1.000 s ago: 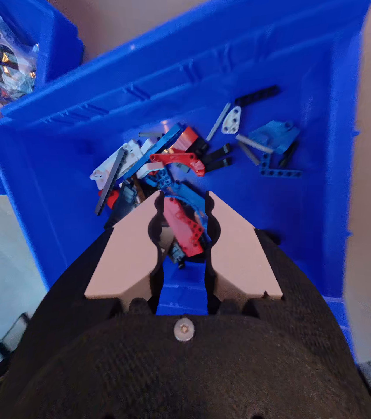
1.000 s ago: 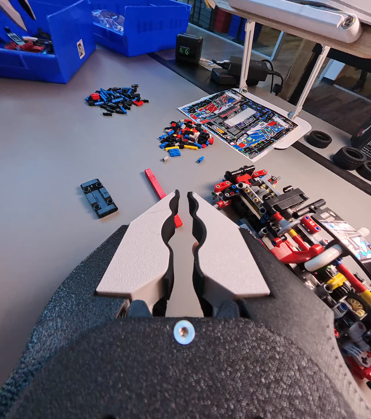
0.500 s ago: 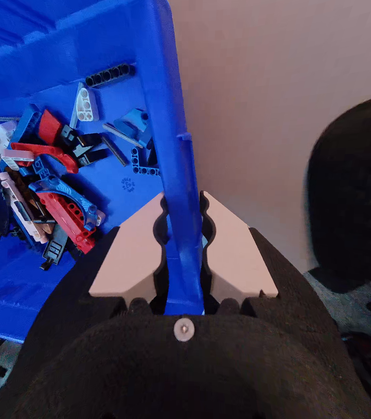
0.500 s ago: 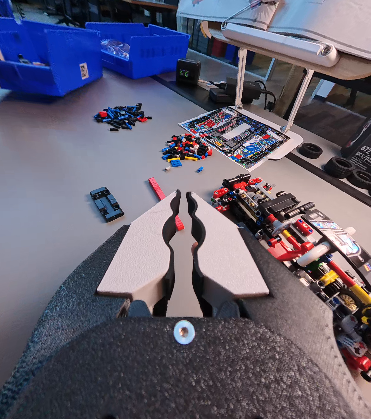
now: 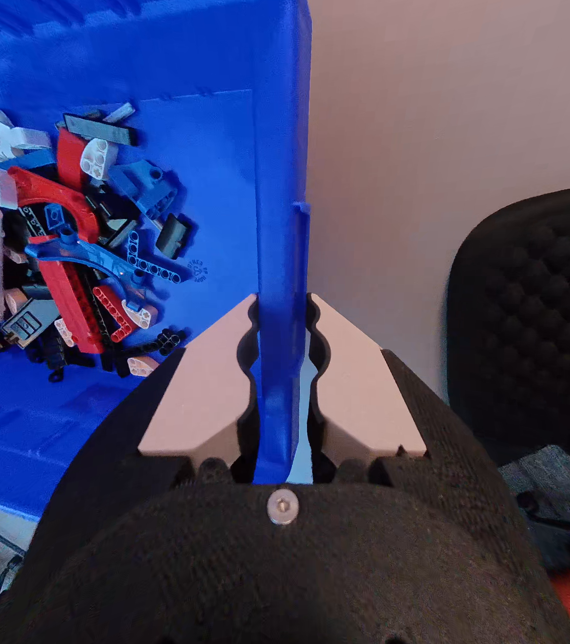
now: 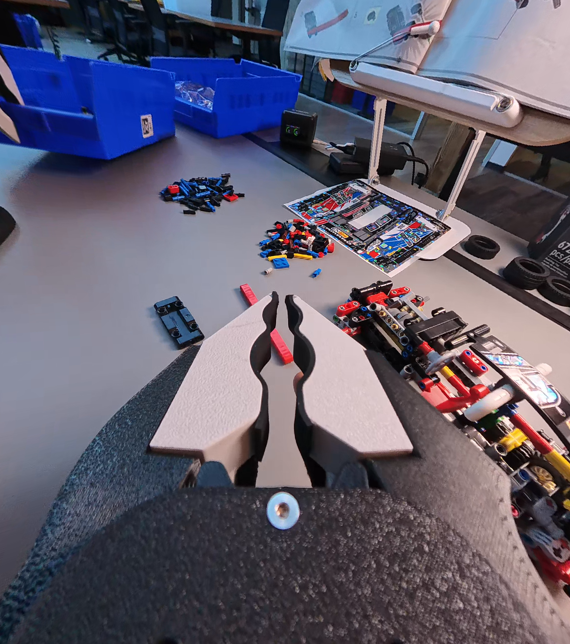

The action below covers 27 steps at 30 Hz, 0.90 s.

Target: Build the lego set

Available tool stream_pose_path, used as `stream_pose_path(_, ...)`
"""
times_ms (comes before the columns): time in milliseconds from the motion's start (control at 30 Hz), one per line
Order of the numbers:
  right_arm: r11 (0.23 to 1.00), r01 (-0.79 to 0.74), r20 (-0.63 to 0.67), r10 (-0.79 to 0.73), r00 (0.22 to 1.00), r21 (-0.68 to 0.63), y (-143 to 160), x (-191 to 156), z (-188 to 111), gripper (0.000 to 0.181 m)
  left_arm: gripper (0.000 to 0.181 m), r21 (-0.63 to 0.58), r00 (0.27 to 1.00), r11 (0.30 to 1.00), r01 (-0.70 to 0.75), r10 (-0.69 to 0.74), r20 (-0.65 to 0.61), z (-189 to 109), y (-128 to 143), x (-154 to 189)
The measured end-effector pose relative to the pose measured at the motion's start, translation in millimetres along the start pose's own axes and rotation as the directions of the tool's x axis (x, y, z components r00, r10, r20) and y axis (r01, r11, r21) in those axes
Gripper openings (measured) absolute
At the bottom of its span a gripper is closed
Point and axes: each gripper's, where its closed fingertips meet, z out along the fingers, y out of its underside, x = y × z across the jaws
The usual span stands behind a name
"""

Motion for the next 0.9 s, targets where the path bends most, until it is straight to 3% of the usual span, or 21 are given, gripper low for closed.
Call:
stream_pose_path(167, 1.0, -0.003, 0.003, 0.003, 1.0, -0.007, 3, -1, 1, 0.003, 0.021, -0.003, 0.998, 0.999, 0.048, -0.048, 0.041, 33, 5, -6)
stream_pose_path(267, 1.0, -0.013, 0.001, 0.013, 1.0, -0.003, 2, 0, 1, 0.003, 0.022, 0.066, 0.997, 0.995, 0.072, -0.074, 0.024, 28, -4, -7)
stream_pose_path(367, 1.0, -0.028, 0.004, 0.028, 1.0, -0.002, 4, 1, 2, 0.003, 0.033, 0.284, 0.989, 0.948, 0.146, -0.135, -0.058, -28, -33, -23)
stream_pose_path(467, 0.999, -0.04, 0.015, 0.04, 0.999, -0.006, 6, 0, 6, 0.003, 0.036, 0.438, 0.971, 0.879, 0.19, -0.233, 0.046, -81, -45, -89)
stream_pose_path(533, 0.999, -0.036, 0.022, 0.036, 0.999, -0.013, 8, -2, 8, 0.003, 0.045, 0.394, 0.962, 0.902, 0.175, -0.243, 0.128, -82, -38, -133)
stream_pose_path(600, 0.999, -0.036, 0.03, 0.037, 0.999, -0.018, 9, -4, 10, 0.003, 0.056, 0.286, 0.962, 0.935, 0.208, -0.248, 0.112, -59, -30, -161)
stream_pose_path(667, 0.999, -0.036, 0.032, 0.037, 0.999, -0.024, 11, -5, 12, 0.003, 0.055, 0.202, 0.971, 0.961, 0.187, -0.212, 0.109, -28, -29, -184)
stream_pose_path(733, 0.999, -0.032, 0.03, 0.033, 0.999, -0.028, 12, -6, 11, 0.003, 0.064, 0.077, 0.979, 0.977, 0.201, -0.203, 0.025, 5, -22, -187)
stream_pose_path(833, 0.999, -0.032, 0.021, 0.032, 0.999, -0.032, 14, -5, 10, 0.003, 0.074, -0.066, 0.991, 0.989, 0.131, -0.132, -0.008, 41, -13, -191)
stream_pose_path(900, 0.999, -0.038, 0.019, 0.039, 0.999, -0.032, 14, -4, 10, 0.003, 0.07, -0.121, 0.996, 0.989, 0.089, -0.089, 0.012, 54, -10, -197)
